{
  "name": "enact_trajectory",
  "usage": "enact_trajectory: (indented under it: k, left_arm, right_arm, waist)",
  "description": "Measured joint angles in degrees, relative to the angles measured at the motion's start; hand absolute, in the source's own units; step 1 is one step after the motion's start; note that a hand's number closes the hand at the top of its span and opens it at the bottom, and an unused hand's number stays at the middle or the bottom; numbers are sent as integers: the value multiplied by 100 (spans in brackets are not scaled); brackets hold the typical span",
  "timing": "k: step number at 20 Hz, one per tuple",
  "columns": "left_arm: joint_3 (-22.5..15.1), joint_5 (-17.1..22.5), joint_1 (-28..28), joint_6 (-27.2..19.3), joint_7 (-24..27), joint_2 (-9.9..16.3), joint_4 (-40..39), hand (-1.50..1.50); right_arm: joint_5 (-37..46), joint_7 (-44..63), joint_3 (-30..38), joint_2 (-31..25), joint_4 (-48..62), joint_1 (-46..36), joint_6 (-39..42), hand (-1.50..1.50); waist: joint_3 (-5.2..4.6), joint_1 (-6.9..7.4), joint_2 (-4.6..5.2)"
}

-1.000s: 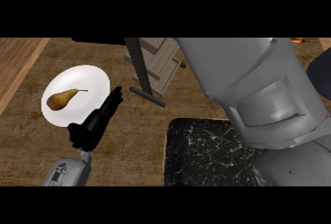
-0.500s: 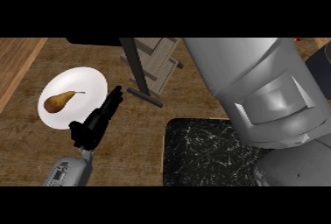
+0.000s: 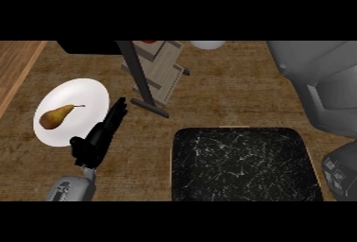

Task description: Pick the tomato from the tray and place it in the tiered basket

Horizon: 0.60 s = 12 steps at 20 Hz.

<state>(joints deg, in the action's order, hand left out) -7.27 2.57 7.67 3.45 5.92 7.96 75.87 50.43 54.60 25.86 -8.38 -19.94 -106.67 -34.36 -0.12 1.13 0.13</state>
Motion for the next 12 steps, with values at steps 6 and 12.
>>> enact_trajectory:
  k: [6,12]
  left_arm:
    - [152,100,-112,14,-79,86,100,0]
    - [260,137,-399,-43,-16,117,197,0]
  right_arm:
    - [51,-84,-38,-514,-805,341,-200,-150]
    - [-335,-140,1,-944,-2020,1098,364,-150]
  waist:
    - [17,-202,-81]
    - [30,-434,-172]
